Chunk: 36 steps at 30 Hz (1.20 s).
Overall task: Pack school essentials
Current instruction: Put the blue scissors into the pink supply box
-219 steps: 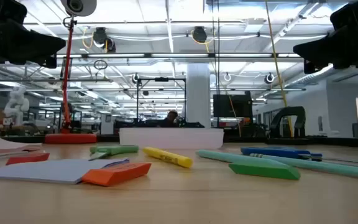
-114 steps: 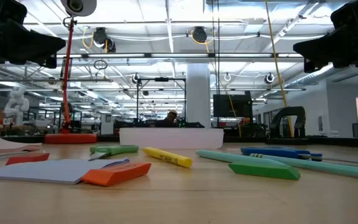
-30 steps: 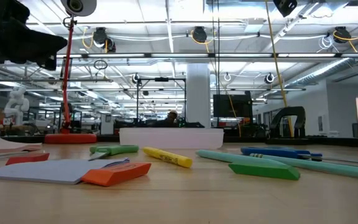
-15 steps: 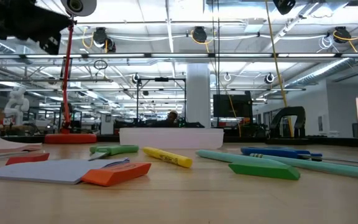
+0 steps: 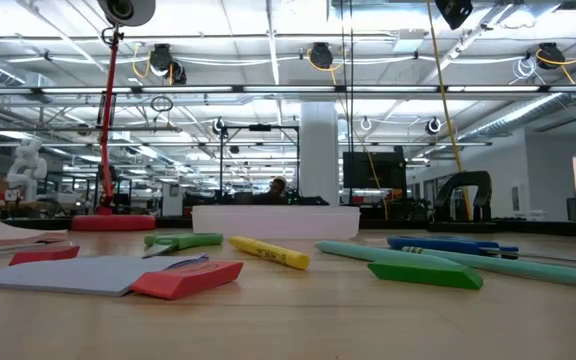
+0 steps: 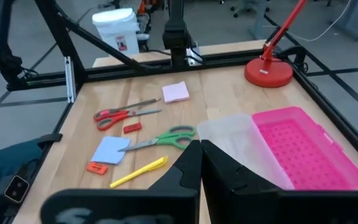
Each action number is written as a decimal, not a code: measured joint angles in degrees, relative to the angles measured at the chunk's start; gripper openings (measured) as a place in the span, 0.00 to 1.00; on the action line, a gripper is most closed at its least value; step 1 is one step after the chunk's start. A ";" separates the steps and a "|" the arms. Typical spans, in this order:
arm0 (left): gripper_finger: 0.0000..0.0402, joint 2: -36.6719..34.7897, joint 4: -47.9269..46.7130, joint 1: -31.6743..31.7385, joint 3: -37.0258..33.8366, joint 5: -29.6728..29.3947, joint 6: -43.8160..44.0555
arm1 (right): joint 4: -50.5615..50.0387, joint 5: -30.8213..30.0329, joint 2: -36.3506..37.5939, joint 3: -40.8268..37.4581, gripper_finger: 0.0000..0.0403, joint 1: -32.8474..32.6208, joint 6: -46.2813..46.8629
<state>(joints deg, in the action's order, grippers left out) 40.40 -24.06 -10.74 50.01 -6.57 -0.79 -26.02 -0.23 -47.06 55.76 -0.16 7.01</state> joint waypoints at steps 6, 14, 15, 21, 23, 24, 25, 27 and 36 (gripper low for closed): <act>0.09 7.60 -10.76 0.00 13.14 0.00 0.00 | 0.00 0.02 -2.65 -0.02 0.00 0.00 0.02; 0.09 14.89 -20.98 -0.01 24.74 0.01 -0.39 | 0.05 0.04 -6.49 -0.02 0.00 0.00 0.59; 0.09 15.66 -21.98 -0.06 25.52 0.01 -0.22 | 0.04 0.04 -6.88 -0.02 0.00 0.00 0.92; 0.09 17.55 -22.99 -1.09 25.46 1.78 -2.84 | 0.07 -0.87 -9.59 -0.02 0.00 -2.27 1.86; 0.09 17.55 -22.57 -1.44 24.26 1.89 -2.99 | -0.01 -2.67 -10.67 -0.02 0.00 -4.22 3.12; 0.09 17.62 -22.23 -1.59 23.69 1.62 -2.38 | -0.14 -3.95 -11.20 -0.02 0.00 -5.42 3.66; 0.09 17.72 -22.07 -1.70 23.14 0.84 -1.62 | -0.27 -5.19 -11.75 -0.04 0.00 -6.62 4.11; 0.09 17.75 -21.60 -2.08 21.59 -0.32 -0.06 | -0.43 -7.70 -12.89 -0.04 0.00 -9.28 4.51; 0.09 17.78 -10.88 -3.66 12.27 -1.90 0.96 | -3.61 -16.43 -21.21 -0.04 0.00 -17.85 11.40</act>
<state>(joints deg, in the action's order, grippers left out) 58.18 -34.93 -14.40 62.28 -8.47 0.16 -29.63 -16.66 -68.27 55.72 -18.01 18.40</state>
